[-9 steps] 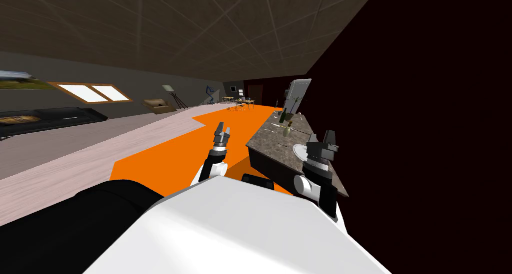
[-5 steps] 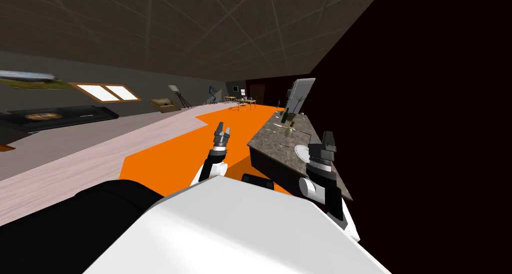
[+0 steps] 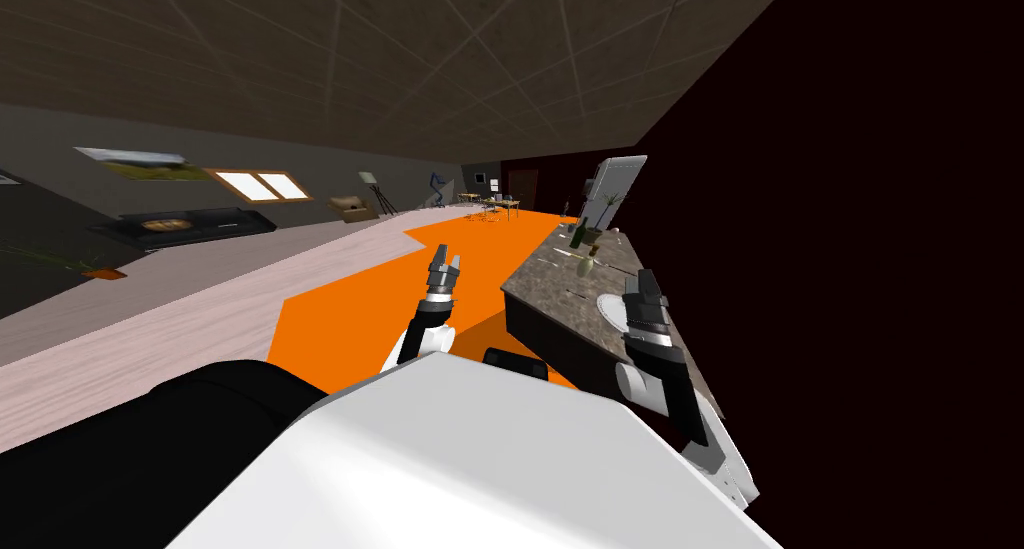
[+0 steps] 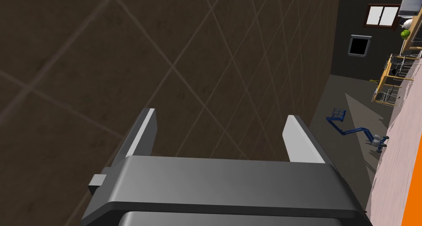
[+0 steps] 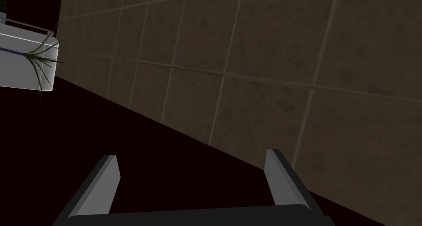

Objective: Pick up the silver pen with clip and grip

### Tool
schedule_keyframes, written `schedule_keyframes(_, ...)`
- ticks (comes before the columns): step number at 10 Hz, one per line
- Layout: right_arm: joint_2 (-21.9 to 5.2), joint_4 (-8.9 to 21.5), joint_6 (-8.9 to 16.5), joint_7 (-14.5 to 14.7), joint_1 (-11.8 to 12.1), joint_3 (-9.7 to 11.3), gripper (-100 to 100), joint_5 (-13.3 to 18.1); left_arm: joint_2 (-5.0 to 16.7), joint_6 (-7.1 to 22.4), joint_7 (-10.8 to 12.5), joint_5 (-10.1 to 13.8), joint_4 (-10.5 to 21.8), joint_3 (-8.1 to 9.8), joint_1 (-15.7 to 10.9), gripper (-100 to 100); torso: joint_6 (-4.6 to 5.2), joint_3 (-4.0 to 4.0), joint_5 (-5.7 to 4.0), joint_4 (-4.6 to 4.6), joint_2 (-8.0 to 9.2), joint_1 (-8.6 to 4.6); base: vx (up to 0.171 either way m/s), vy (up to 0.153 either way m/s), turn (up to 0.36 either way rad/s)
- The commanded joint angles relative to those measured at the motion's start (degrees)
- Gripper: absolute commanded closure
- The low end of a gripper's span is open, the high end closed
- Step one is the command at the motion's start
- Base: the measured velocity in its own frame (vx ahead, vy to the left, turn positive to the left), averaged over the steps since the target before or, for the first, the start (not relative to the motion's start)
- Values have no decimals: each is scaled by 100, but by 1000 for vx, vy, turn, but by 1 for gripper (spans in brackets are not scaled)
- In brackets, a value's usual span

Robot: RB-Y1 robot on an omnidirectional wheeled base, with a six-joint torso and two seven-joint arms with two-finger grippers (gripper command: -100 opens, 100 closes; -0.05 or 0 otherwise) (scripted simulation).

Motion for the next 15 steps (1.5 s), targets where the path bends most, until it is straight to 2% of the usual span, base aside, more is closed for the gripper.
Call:
schedule_keyframes(1,-192,106,-36,37,9,-58,-100,56,0,0,0,0,0,0,0,0,0,0,0,0,0,0,-12,11,61)
schedule_keyframes(2,-407,308,-84,77,22,-177,-100,137,0,0,0,0,0,0,0,0,1,0,0,0,0,1,-13,20,124)
schedule_keyframes(3,-450,308,-84,77,22,-177,-100,137,0,0,0,0,0,0,0,0,-1,-1,0,0,-1,3,-7,15,79)
schedule_keyframes(4,-687,526,-137,119,37,-289,-100,222,0,0,0,0,0,0,0,0,1,-1,1,0,-2,3,-6,21,168)
schedule_keyframes(5,-718,526,-137,119,37,-289,-100,222,0,0,0,0,0,0,0,0,-1,-2,1,-1,-3,4,-3,15,65)
schedule_keyframes(7,-1127,927,-257,210,81,-475,-100,404,0,0,0,0,0,0,0,0,-1,-3,1,-1,-5,5,-4,35,208)
schedule_keyframes(9,-1467,1169,-323,258,110,-544,-100,500,0,0,0,0,0,0,1,0,3,-3,2,-1,-5,9,-1,33,110)
schedule_keyframes(10,-1556,1261,-323,258,110,-544,-100,500,0,0,0,0,0,0,0,0,0,-3,2,-1,-5,9,-1,26,72)
schedule_keyframes(11,-1765,1466,-394,309,144,-595,-100,599,0,0,0,0,0,0,1,0,2,-3,2,-1,-6,8,0,42,177)
schedule_keyframes(12,-1839,1525,-394,309,144,-595,-100,599,0,0,0,0,0,0,0,0,-1,-3,3,-1,-6,11,4,29,90)
schedule_keyframes(13,-2074,1740,-467,361,184,-627,-100,701,0,0,0,0,0,0,1,0,3,-4,2,-1,-6,8,9,38,152)
schedule_keyframes(14,-2122,1795,-467,361,184,-627,-100,701,0,0,0,0,0,0,0,0,-1,-5,2,-2,-9,11,12,30,97)
schedule_keyframes(15,-2374,2055,-541,414,228,-637,-100,805,0,0,0,0,0,0,1,0,2,-6,2,-2,-10,9,17,38,194)
